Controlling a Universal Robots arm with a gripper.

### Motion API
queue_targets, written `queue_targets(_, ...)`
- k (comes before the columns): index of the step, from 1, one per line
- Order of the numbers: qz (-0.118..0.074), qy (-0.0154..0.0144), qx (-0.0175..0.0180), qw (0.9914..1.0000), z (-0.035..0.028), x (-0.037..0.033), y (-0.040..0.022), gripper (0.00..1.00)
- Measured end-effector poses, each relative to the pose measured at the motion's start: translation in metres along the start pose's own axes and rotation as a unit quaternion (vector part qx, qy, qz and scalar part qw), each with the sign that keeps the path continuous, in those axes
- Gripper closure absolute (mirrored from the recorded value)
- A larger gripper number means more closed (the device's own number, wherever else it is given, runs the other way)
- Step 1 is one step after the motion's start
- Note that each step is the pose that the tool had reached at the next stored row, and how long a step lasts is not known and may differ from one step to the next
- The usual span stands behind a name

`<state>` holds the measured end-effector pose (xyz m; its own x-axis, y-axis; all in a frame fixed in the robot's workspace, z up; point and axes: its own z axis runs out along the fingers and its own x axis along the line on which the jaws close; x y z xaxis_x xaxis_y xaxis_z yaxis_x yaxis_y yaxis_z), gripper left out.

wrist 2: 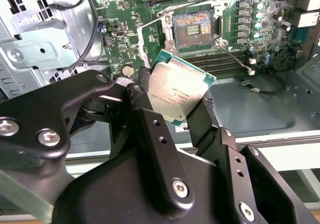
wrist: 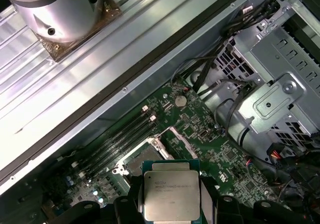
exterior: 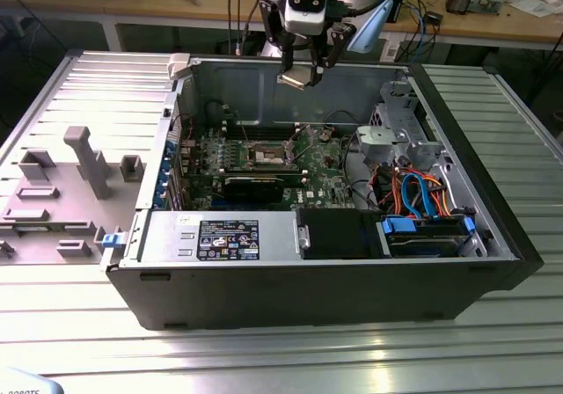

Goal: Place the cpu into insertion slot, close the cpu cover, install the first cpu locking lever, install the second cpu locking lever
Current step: 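Place the cpu into insertion slot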

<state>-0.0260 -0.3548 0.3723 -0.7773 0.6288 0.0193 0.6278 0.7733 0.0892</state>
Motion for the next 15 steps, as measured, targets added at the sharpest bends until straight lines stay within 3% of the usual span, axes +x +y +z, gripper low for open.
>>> queue_targets(3,0.015,-0.0013,-0.0003,0.99989,0.0004,0.0000,0.0000,0.46)
queue_targets(8,0.052,-0.0047,-0.0010,0.99862,0.0010,0.0000,-0.0001,0.46)
queue_targets(12,0.066,-0.0059,-0.0013,0.99781,0.0013,0.0000,-0.0001,0.46)
queue_targets(15,0.068,-0.0061,-0.0013,0.99766,0.0013,0.0000,-0.0001,0.46)
